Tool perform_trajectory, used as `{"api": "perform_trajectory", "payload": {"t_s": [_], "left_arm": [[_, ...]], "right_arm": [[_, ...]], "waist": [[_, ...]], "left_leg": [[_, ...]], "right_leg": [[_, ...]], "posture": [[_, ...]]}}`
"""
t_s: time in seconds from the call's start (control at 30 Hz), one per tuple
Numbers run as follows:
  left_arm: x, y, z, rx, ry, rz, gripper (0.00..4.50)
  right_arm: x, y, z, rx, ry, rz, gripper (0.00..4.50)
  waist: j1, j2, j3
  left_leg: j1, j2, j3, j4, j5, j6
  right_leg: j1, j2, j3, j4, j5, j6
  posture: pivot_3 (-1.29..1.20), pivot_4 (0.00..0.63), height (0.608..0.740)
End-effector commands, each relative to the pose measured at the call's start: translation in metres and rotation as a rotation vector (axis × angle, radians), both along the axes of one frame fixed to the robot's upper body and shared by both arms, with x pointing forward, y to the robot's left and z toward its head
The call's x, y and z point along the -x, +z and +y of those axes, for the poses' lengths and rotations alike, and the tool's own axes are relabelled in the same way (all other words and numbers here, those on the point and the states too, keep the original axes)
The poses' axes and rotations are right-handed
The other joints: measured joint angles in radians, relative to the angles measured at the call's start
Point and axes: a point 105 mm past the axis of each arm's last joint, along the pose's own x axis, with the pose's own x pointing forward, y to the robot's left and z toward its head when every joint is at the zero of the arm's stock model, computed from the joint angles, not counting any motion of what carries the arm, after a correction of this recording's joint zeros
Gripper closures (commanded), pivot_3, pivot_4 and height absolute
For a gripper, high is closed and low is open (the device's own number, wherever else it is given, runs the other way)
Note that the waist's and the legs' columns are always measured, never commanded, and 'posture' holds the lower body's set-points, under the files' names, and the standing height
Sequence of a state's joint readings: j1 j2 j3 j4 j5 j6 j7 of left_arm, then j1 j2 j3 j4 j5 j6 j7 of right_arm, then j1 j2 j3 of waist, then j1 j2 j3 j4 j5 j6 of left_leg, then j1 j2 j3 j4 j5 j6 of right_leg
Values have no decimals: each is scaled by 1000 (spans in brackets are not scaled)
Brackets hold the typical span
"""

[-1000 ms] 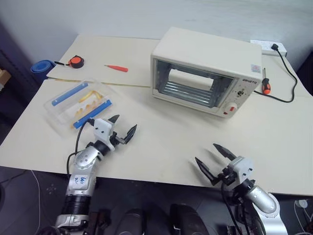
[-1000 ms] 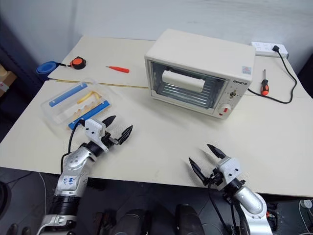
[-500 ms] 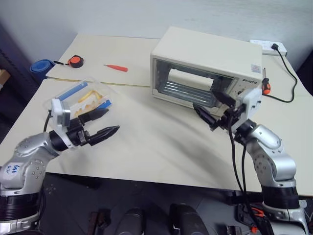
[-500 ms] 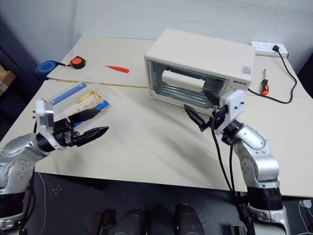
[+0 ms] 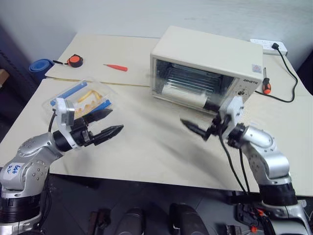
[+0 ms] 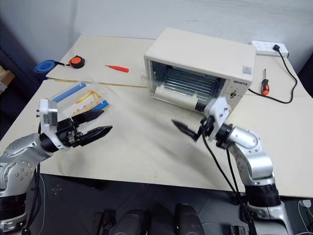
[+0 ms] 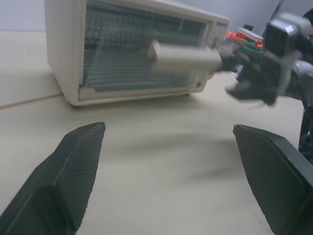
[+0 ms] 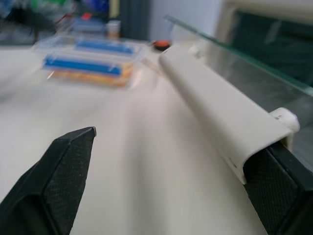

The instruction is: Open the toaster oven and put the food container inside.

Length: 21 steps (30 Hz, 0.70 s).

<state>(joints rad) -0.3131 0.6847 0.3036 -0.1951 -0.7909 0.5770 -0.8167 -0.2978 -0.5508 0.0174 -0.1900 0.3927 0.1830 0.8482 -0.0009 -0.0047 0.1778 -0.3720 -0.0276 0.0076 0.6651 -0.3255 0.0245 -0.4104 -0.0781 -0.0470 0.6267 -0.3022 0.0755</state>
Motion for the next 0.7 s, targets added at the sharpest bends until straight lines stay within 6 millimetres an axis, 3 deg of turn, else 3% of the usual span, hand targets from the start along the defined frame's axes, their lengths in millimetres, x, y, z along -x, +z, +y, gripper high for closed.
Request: {"api": "perform_trajectory", "payload": {"t_s": [0.03,0.23,0.4,0.53,0.7], "left_arm": [[-24,11,-4,5,36,-33,1210],[-85,24,-43,-39,22,-95,3068],[-108,23,-73,-88,-36,-145,4493],[-108,7,-88,-182,-125,-163,4493],[-102,-13,-92,-260,-195,-171,4493]], "right_arm": [[17,9,11,72,97,-128,0],[22,-8,15,113,100,-130,0],[24,-16,15,125,69,-134,0],[30,-26,3,138,8,-115,0],[49,-40,-33,110,-149,-67,0]], "waist": [[0,0,0],[6,0,0],[-2,-1,0],[3,-1,0],[17,-2,1]], "left_leg": [[0,0,0,0,0,0],[-1,-1,0,0,1,-2],[-1,-2,2,-1,0,-1],[-1,-2,2,-1,0,-1],[-2,-2,2,1,0,-1]], "right_leg": [[0,0,0,0,0,0],[0,2,-2,2,0,1],[-1,2,-1,1,1,2],[-2,2,-2,1,1,2],[-1,2,-2,1,1,2]], "posture": [[0,150,740],[0,150,740],[0,150,740],[0,150,740],[0,150,740]]}}
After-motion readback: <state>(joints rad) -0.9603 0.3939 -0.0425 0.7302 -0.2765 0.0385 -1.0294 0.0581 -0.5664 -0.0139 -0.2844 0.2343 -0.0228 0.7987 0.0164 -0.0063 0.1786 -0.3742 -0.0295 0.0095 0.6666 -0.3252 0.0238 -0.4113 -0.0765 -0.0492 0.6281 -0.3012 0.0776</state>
